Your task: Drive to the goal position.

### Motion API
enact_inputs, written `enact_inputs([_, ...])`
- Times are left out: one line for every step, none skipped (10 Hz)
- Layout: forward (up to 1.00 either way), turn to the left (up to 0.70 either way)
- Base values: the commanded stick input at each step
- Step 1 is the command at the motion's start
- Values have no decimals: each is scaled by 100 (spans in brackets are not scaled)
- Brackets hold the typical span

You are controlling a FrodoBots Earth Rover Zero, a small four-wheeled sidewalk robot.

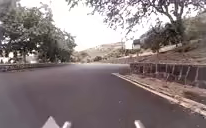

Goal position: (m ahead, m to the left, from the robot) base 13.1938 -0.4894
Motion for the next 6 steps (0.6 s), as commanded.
enact_inputs([70, 0])
enact_inputs([70, 0])
enact_inputs([70, 0])
enact_inputs([70, 0])
enact_inputs([70, 0])
enact_inputs([70, 0])
